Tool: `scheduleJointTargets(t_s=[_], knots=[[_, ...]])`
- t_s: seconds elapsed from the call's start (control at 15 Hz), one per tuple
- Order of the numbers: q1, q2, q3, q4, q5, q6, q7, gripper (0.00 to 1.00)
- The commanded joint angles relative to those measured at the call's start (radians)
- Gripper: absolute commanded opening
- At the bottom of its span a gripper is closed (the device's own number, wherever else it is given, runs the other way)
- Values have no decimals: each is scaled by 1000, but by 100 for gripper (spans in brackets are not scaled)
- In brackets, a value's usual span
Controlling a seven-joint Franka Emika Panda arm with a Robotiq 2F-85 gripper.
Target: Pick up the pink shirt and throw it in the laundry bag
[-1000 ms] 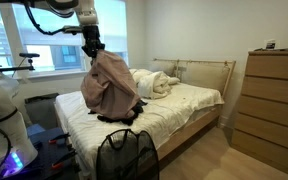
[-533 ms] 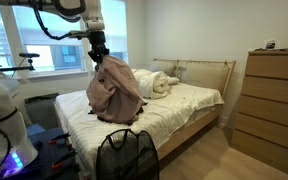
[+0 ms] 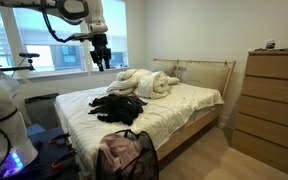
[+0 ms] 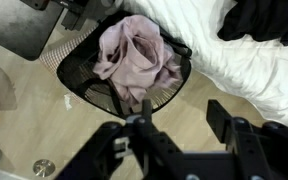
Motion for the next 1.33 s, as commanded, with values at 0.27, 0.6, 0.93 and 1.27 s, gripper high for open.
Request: scheduleJointTargets(t_s=[0.27, 0.6, 0.93, 1.27], knots=[[29, 39, 39, 28, 27, 1, -28, 100], [128, 116, 106, 66, 78, -53, -112, 100], [225, 271, 198, 152, 83, -108, -168, 100], [295, 437, 243, 272, 68, -190, -240, 100]])
